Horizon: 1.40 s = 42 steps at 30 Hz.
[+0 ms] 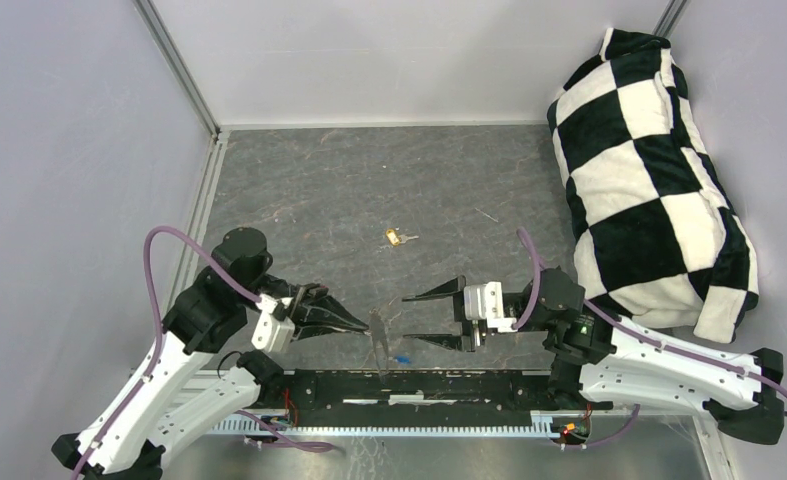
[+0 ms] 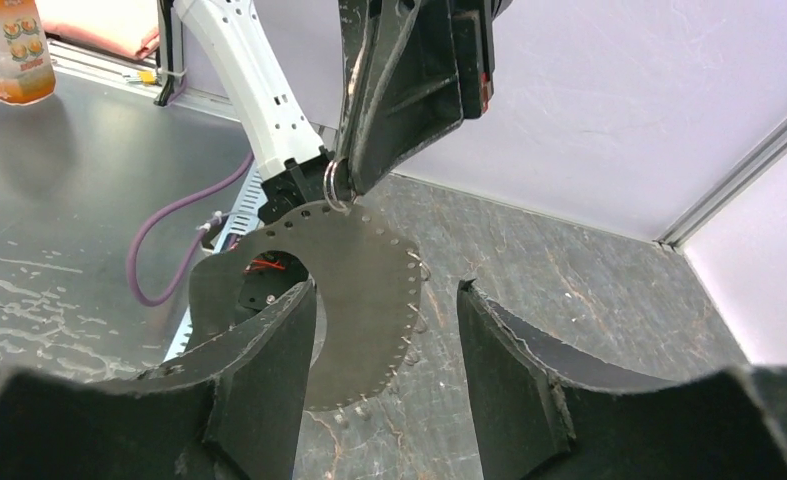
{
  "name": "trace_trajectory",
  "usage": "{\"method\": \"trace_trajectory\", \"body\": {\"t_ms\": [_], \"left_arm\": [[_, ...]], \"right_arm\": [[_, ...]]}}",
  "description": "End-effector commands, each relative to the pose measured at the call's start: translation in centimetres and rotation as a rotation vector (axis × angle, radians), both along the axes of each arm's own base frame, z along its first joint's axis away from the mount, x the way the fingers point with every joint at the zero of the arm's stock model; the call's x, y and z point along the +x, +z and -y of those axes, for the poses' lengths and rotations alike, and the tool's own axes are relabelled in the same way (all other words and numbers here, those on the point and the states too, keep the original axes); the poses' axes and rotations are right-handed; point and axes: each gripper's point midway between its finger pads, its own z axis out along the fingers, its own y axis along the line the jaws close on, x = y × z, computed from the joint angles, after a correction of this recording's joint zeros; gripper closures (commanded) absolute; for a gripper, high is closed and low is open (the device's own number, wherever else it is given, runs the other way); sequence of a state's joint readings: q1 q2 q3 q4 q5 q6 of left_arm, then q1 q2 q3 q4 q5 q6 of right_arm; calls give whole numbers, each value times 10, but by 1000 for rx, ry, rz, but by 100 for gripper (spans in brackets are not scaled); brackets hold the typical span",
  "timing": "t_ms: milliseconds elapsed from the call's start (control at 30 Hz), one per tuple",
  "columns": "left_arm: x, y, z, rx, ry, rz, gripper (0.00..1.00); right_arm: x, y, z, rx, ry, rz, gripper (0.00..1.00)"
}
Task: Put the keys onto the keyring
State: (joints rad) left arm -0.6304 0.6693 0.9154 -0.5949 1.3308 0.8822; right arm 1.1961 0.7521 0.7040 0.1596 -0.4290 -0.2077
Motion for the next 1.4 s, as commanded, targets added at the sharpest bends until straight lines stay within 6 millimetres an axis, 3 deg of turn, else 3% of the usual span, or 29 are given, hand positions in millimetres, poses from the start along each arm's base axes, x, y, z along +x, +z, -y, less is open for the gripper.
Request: {"method": "trace_trajectory", "body": {"t_ms": [0, 100, 200, 400, 533, 667, 800, 867, 1000, 1133, 1367], "left_arm": [[-12, 33, -2, -119, -82, 153, 98], [-12, 32, -3, -128, -72, 178, 98], [-5, 21, -3, -97, -26, 176, 98], [15, -35, -9, 79, 97, 158, 98], [27, -66, -15, 169, 177, 152, 98], [24, -73, -17, 174, 199, 98, 98], [26, -78, -19, 176, 230, 100, 98], [27, -79, -20, 174, 242, 99, 98], [26, -82, -20, 178, 251, 74, 98], [25, -82, -20, 182, 252, 58, 98], [24, -75, -20, 168, 250, 58, 98]], "right_arm": [[4, 12, 5, 61, -29, 51, 40], [17, 14, 7, 81, -106, 25, 40], [62, 8, 12, 51, -360, -74, 35], [142, -34, 17, -118, -721, -223, 30], [184, -69, 18, -147, -729, -290, 32], [220, -109, 9, -248, -705, -230, 32], [264, -154, -3, -308, -705, -438, 41], [278, -175, -10, -314, -732, -582, 44], [291, -214, -30, -371, -734, -762, 36], [302, -235, -37, -371, -771, -840, 36], [316, -267, -34, -441, -862, -880, 46]]}}
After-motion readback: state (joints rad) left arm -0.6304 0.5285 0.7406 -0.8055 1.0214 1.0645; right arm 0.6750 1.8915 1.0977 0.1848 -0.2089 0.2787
